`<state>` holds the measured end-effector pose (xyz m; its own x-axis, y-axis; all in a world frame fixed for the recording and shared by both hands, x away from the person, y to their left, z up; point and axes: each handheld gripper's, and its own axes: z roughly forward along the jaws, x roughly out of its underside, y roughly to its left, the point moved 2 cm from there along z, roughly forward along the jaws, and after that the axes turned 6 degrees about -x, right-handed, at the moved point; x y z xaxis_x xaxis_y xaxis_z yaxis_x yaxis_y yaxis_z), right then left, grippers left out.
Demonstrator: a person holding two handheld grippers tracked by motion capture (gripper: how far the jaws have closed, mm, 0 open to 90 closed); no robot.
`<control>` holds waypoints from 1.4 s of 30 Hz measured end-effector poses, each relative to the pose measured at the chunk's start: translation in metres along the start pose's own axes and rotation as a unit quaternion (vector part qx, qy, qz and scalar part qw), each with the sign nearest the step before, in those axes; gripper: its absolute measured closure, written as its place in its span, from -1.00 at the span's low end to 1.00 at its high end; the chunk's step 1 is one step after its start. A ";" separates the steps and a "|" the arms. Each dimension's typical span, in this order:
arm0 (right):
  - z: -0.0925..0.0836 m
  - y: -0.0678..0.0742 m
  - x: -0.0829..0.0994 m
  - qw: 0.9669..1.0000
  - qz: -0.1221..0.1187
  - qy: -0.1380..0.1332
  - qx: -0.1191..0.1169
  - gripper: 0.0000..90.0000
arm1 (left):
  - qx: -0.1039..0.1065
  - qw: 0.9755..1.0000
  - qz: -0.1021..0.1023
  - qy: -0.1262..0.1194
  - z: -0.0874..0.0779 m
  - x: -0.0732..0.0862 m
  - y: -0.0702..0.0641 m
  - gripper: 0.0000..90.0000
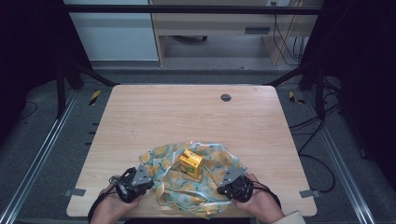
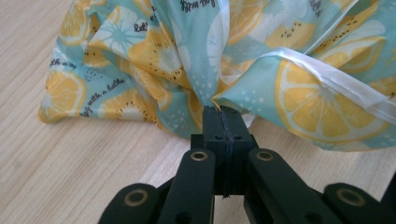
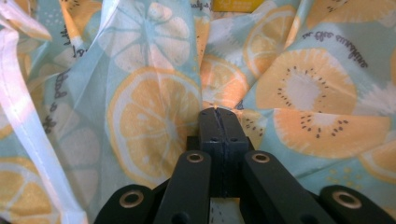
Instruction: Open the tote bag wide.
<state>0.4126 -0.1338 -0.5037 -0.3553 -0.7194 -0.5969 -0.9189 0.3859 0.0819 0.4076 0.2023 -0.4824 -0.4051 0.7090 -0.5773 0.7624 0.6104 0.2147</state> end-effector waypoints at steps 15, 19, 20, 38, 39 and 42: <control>-0.016 -0.003 -0.002 0.997 0.007 -0.068 0.021 0.69 | -0.015 0.999 -0.011 -0.041 -0.012 0.002 0.003 0.61; -0.026 -0.006 -0.005 0.994 0.011 -0.098 0.037 0.34 | -0.026 0.995 -0.044 -0.091 -0.019 -0.004 0.006 0.08; -0.029 -0.007 -0.005 0.993 0.014 -0.105 0.042 0.28 | -0.027 0.994 -0.048 -0.100 -0.020 -0.005 0.007 0.01; -0.059 -0.024 -0.007 0.975 0.063 -0.178 0.117 -0.47 | -0.064 0.979 -0.117 -0.155 -0.058 0.001 0.031 -0.55; -0.059 -0.025 -0.007 0.974 0.066 -0.179 0.119 -0.48 | -0.071 0.978 -0.119 -0.155 -0.060 0.003 0.033 -0.56; -0.061 -0.029 -0.006 0.971 0.080 -0.182 0.130 -0.52 | -0.091 0.974 -0.132 -0.158 -0.063 0.007 0.042 -0.59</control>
<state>0.4310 -0.1763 -0.4541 -0.3622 -0.4053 -0.8394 -0.7662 0.6423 0.0205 0.4044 0.2551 -0.4276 -0.3780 0.3922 -0.8386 0.5393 0.8296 0.1449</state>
